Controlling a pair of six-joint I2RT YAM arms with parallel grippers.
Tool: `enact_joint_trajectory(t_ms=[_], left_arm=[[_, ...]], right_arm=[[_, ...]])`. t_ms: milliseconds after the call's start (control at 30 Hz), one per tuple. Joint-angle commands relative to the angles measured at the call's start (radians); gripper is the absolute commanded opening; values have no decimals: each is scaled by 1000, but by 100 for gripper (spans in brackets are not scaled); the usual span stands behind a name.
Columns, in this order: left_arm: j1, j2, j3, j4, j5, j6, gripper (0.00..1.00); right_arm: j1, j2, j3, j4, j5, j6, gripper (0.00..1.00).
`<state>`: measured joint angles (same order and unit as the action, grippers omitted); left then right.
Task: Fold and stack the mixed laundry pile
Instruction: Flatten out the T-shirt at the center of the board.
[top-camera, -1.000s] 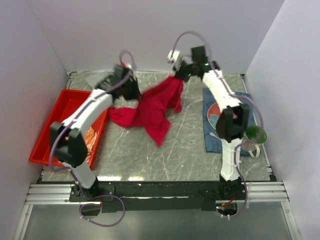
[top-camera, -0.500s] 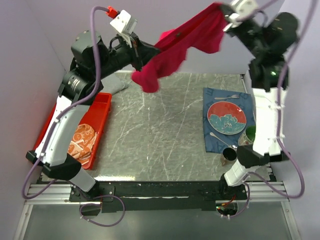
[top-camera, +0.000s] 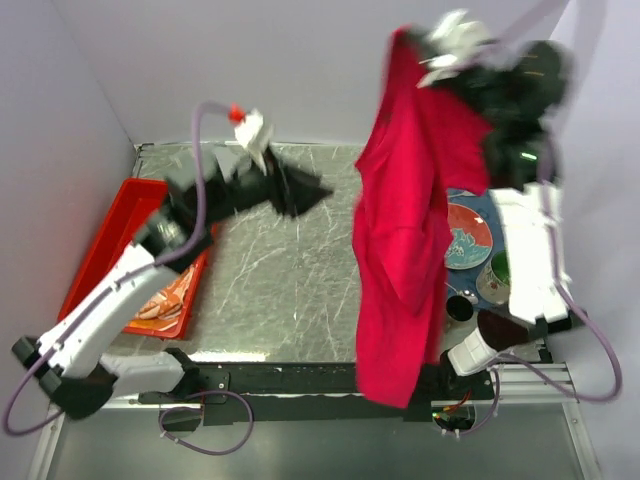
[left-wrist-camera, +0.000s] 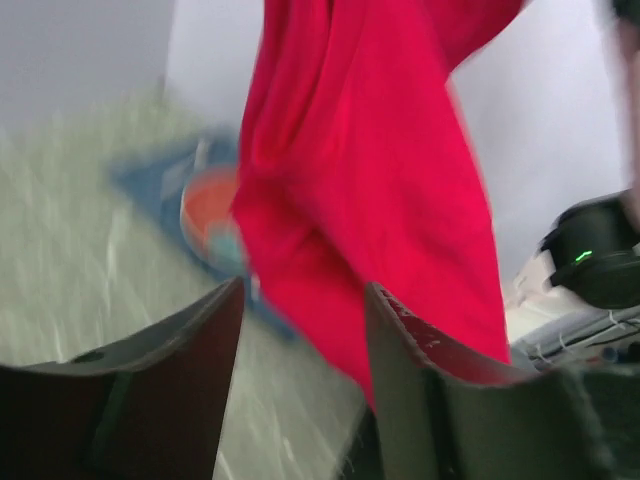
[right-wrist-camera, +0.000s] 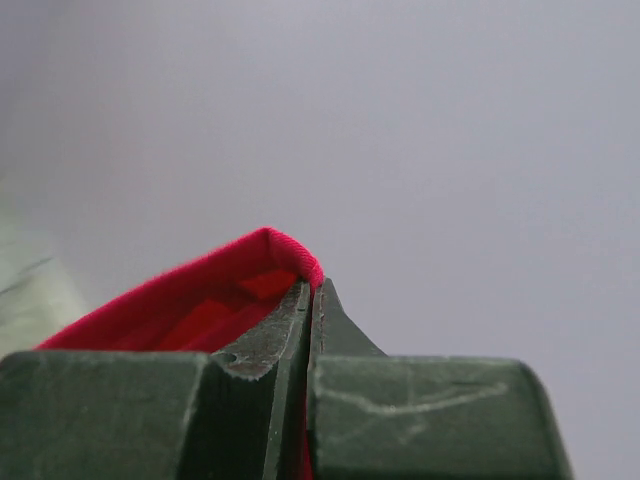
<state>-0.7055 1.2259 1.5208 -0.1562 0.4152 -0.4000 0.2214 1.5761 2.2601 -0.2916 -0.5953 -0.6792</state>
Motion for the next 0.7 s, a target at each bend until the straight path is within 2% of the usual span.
enact_joint_trajectory(t_ms=[0,33,67,100,133,167,200,267,333,467,500,533,567,600,633,667], left_arm=[[35,-210,-395,87,-195,-270,53],[49,-311,-542,72,-284,-343,38],[84,-363,-604,38,-340,-380,12],[101,-417,-660,-4,-373,-405,13],[118,-521,-750,-28,-398,-433,17],[147,-569,-780,-52,-412,-445,31],[158,-607,-800,-84,-450,-454,41],[175,-686,-826,-160,-478,-458,52],[178,-706,-829,-227,-493,-462,57],[189,-610,-840,-221,-472,-455,72],[196,-570,-838,-209,-425,-442,73],[208,-463,-821,-201,-391,-422,73],[239,-401,-808,-183,-359,-407,74],[256,-337,-791,-171,-276,-387,80],[268,-216,-750,-166,-253,-351,80],[282,-163,-728,-158,-234,-329,79]], right_arm=[[185,192,-200,-84,-57,-56,0],[261,243,-220,-92,-35,-48,0],[295,304,-196,-113,-17,-36,0],[326,443,-160,-163,6,-27,0],[378,517,-73,-176,40,-10,0],[397,591,-27,-184,128,-8,10],[416,725,16,-190,203,-11,22],[437,843,162,-205,363,-31,55],[429,880,152,-149,406,-20,68],[366,780,53,-116,405,10,74],[333,715,29,-129,332,15,78],[316,678,-21,-150,283,13,79],[297,641,-48,-214,237,-2,81],[259,569,-101,-256,100,-20,83],[242,534,-129,-292,41,-42,85],[224,500,-163,-369,-12,-71,85]])
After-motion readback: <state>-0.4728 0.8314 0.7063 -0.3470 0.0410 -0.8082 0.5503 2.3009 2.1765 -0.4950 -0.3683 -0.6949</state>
